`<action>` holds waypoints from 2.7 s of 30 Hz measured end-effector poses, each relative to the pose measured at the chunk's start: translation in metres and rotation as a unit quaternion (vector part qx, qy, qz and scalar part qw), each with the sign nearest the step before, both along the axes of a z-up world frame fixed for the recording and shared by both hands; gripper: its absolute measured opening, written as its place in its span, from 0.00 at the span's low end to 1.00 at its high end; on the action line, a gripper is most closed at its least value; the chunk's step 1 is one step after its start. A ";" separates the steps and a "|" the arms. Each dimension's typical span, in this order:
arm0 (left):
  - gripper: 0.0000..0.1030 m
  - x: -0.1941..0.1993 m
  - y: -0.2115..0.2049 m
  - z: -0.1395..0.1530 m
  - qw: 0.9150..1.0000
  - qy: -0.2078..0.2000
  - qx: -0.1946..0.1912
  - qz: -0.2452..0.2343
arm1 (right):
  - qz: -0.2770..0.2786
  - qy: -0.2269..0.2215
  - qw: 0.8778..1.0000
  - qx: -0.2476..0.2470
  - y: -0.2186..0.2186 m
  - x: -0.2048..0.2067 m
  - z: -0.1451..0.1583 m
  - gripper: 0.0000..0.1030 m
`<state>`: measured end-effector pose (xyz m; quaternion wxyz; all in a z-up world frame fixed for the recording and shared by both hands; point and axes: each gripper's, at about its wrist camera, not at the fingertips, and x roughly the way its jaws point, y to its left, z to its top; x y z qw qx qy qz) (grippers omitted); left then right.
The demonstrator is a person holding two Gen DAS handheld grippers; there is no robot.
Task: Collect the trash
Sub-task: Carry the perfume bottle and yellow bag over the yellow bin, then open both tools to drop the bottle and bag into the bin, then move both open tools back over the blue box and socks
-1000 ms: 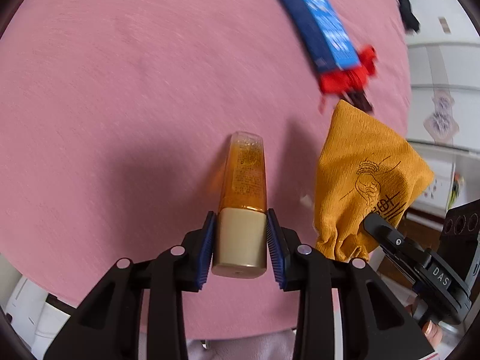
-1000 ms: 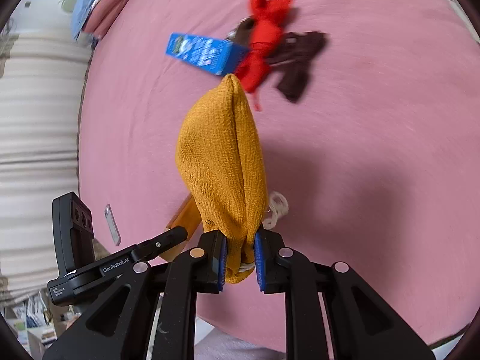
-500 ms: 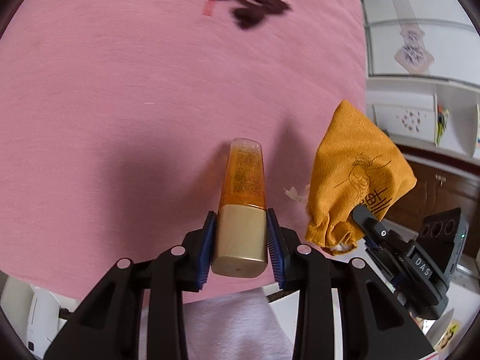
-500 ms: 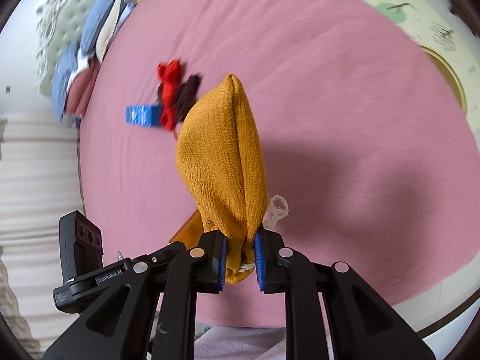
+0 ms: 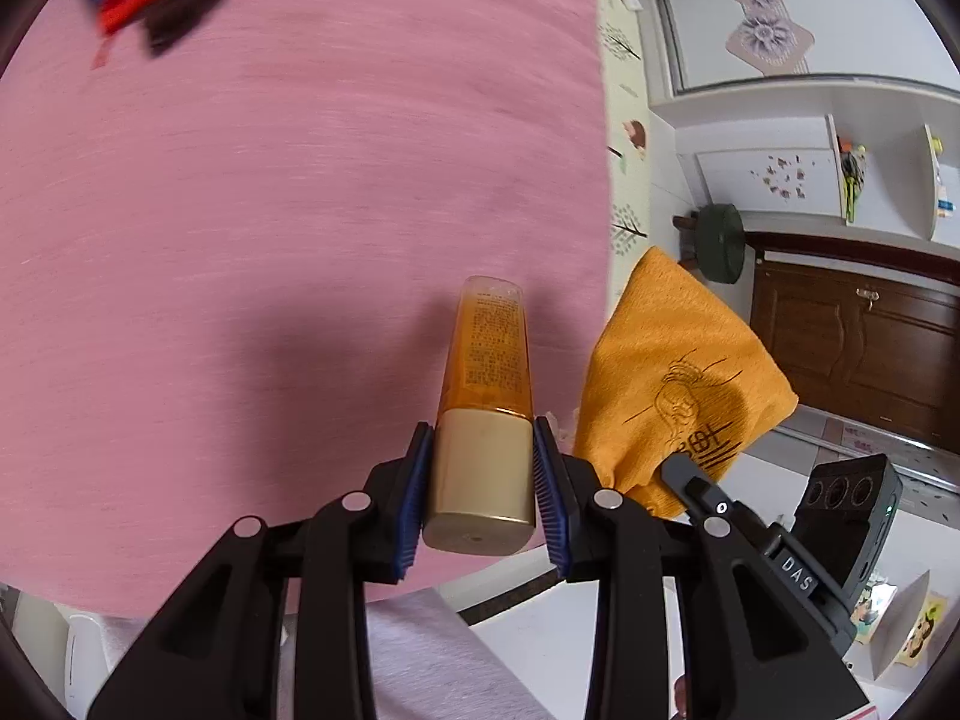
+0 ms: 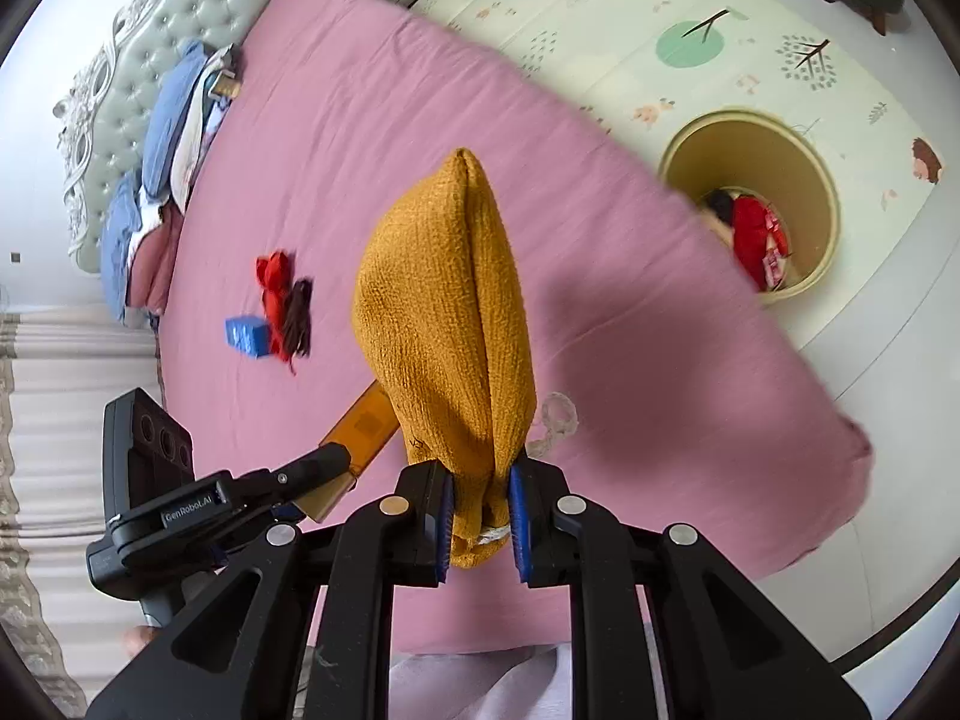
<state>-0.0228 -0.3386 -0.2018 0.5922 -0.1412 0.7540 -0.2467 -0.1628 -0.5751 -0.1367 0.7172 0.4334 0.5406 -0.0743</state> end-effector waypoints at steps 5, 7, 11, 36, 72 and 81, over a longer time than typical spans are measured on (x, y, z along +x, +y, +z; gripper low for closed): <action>0.32 -0.008 -0.057 0.001 1.000 0.002 -0.003 -0.020 | -0.019 -0.005 1.000 -0.003 -0.046 -0.010 0.002 0.15; 0.32 -0.011 -0.076 0.000 1.000 0.006 -0.003 -0.025 | -0.032 -0.005 0.999 0.003 -0.066 -0.015 0.000 0.15; 0.32 -0.014 -0.113 -0.003 0.999 0.013 -0.006 -0.032 | -0.047 -0.007 0.999 0.006 -0.101 -0.027 -0.002 0.15; 0.70 0.013 -0.288 -0.032 0.993 0.055 -0.013 -0.106 | -0.141 0.011 0.990 -0.013 -0.247 -0.030 -0.020 0.38; 0.79 -0.004 -0.139 0.030 0.987 -0.087 0.059 -0.120 | -0.046 -0.018 0.999 -0.006 -0.126 0.006 0.017 0.45; 0.79 -0.006 -0.034 0.030 0.991 -0.085 0.075 -0.067 | 0.006 -0.011 1.000 0.001 -0.043 0.025 0.014 0.45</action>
